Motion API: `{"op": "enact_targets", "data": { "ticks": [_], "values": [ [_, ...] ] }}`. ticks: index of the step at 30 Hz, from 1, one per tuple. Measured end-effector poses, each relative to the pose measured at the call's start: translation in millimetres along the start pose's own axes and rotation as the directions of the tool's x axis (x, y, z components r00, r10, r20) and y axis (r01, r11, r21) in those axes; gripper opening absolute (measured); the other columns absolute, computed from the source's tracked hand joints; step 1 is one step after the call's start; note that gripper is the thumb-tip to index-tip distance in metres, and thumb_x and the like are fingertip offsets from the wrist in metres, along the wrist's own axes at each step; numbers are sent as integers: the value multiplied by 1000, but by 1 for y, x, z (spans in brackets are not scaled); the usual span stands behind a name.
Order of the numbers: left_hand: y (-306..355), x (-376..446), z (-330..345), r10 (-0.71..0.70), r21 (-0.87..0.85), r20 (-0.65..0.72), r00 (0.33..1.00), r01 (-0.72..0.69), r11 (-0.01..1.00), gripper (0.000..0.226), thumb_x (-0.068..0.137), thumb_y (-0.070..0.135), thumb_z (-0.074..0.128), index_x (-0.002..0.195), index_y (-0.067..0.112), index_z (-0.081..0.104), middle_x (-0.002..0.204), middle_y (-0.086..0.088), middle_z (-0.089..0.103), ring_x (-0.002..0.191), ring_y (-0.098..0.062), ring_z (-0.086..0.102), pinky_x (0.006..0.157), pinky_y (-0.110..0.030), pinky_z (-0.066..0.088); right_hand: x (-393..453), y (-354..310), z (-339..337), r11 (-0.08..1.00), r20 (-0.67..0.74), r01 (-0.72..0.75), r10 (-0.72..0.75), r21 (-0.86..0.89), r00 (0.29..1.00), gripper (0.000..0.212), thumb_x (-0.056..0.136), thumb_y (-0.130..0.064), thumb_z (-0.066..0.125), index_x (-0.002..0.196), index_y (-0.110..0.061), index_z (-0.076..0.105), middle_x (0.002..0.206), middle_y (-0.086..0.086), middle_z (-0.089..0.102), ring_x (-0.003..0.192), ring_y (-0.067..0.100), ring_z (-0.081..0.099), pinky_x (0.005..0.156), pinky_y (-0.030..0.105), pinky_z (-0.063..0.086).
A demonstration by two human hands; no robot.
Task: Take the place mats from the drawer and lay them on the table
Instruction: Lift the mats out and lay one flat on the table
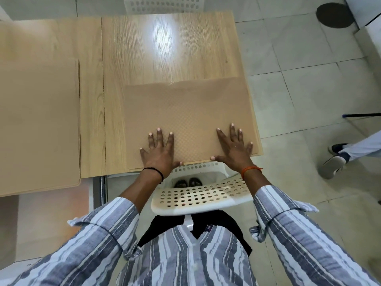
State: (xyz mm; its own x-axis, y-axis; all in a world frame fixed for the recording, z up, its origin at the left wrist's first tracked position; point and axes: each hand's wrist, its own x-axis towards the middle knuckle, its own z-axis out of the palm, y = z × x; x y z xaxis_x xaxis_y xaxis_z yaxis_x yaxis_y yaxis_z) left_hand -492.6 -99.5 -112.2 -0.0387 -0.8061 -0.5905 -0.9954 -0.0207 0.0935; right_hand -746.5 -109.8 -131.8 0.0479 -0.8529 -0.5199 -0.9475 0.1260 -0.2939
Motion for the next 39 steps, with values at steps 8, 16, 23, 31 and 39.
{"op": "enact_targets", "data": {
  "ticks": [8,16,23,31,39],
  "values": [
    [5,-5,2,-18,-5,-17,1000,18,1000,107,82,62,59,153,28,-13,160,-10,-24,148,-37,-15,111,-66,21,-3,2,-4,1000,14,21,-21,-1,1000,104,75,-60,70,152,-49,1,162,-5,-24,150,27,-19,111,71,2],
    [8,-7,-3,-29,-21,-11,1000,29,999,106,82,60,62,154,27,-9,161,-10,-19,148,-38,-11,111,-62,26,-7,0,-8,999,10,26,-25,-40,1000,103,75,-66,67,152,-48,2,163,-4,-20,151,27,-14,112,71,8],
    [8,15,-43,17,-38,-120,993,-22,999,68,88,54,57,144,20,37,152,-12,31,137,-30,32,103,-48,41,7,-24,-30,991,-128,-44,28,-129,991,56,91,-62,45,138,-31,44,151,10,32,138,32,32,109,66,24],
    [12,97,-77,127,-38,-331,935,-147,988,64,101,40,35,155,17,9,164,-4,-3,151,-24,-1,118,-46,20,55,-79,-43,974,-203,194,-214,-115,955,60,97,-35,46,151,-15,26,162,9,18,148,29,16,117,54,19],
    [-17,138,-49,96,-50,-389,916,-125,991,74,92,58,11,156,22,1,163,3,-7,151,-16,-5,120,-43,3,121,-127,-27,940,-175,335,-340,-62,924,61,101,-24,35,156,-14,11,165,3,4,152,24,1,123,49,8]
  ]
}}
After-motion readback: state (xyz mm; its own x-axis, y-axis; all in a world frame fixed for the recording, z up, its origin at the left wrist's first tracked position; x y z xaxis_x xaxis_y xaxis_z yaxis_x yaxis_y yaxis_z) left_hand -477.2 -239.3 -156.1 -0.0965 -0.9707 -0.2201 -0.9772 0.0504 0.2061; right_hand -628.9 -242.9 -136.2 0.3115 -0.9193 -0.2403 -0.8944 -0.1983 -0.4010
